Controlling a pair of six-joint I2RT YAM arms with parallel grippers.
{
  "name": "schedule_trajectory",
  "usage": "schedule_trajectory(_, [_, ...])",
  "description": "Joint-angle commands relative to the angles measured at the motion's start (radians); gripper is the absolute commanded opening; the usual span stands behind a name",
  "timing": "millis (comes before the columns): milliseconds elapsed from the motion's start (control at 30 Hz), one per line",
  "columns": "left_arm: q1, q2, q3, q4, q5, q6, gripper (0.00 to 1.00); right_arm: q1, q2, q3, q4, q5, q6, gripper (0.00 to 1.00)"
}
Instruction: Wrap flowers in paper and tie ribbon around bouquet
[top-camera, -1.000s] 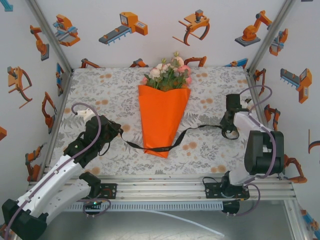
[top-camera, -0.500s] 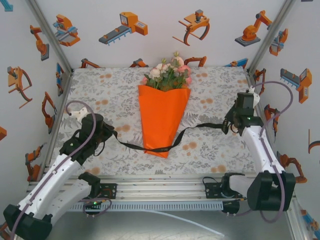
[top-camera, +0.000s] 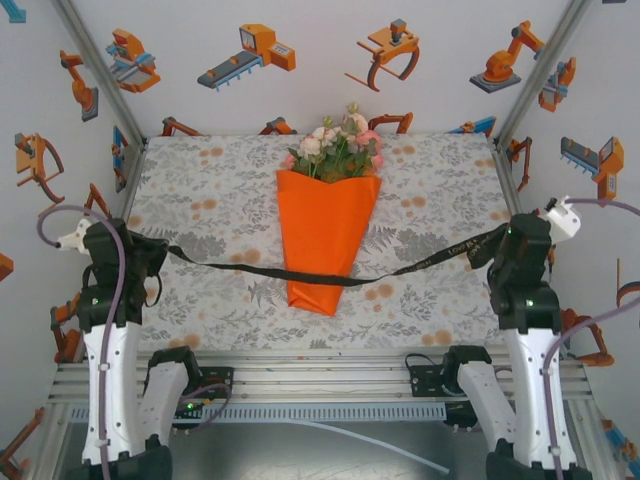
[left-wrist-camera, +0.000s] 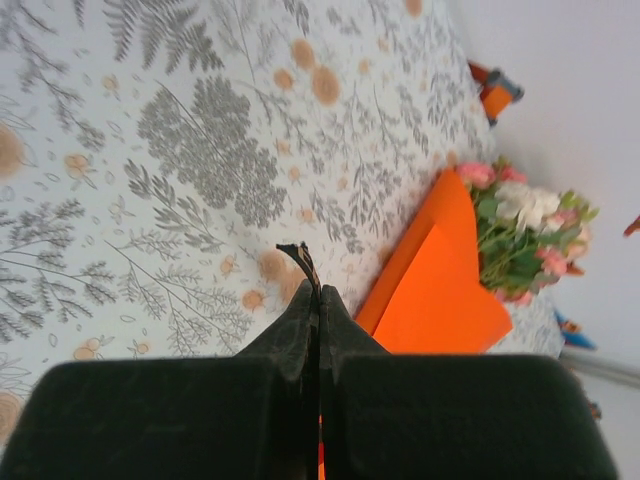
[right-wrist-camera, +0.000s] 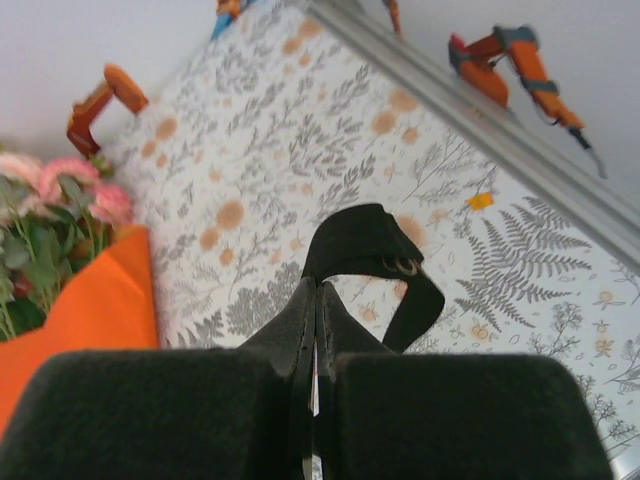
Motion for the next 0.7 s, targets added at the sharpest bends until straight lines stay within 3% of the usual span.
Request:
schedule_trajectory(0, [0.052,-0.016,0.03,-0.09,-0.077,0.032,0.0,-0.005,-0.05,-0.013,-0.052,0.074,0.033,0.03])
schedule_trajectory(100, [0.117,0.026,-0.001,-0.065,-0.062,0.038,0.0,-0.004,-0.078,-0.064,-0.06,0.0,0.068,0.03])
schedule_trajectory(300, [0.218,0.177,-0.079,0.058,0.062,0.027,0.0,-0.005,-0.114,-0.225,0.08,-0.411,0.024,0.06])
schedule_trajectory(367, [0.255,0.232,-0.088,0.072,0.102,0.024,0.01,-0.005,-0.106,-0.262,0.092,-0.495,0.025,0.06])
schedule_trajectory(500, [0.293,0.328,-0.113,0.122,0.177,0.022,0.16,-0.004,-0.067,-0.307,0.085,-0.593,0.047,0.07])
schedule_trajectory(667, [0.272,0.326,-0.144,0.178,0.299,0.048,0.35,-0.003,-0.039,-0.355,0.141,-0.693,0.063,0.07])
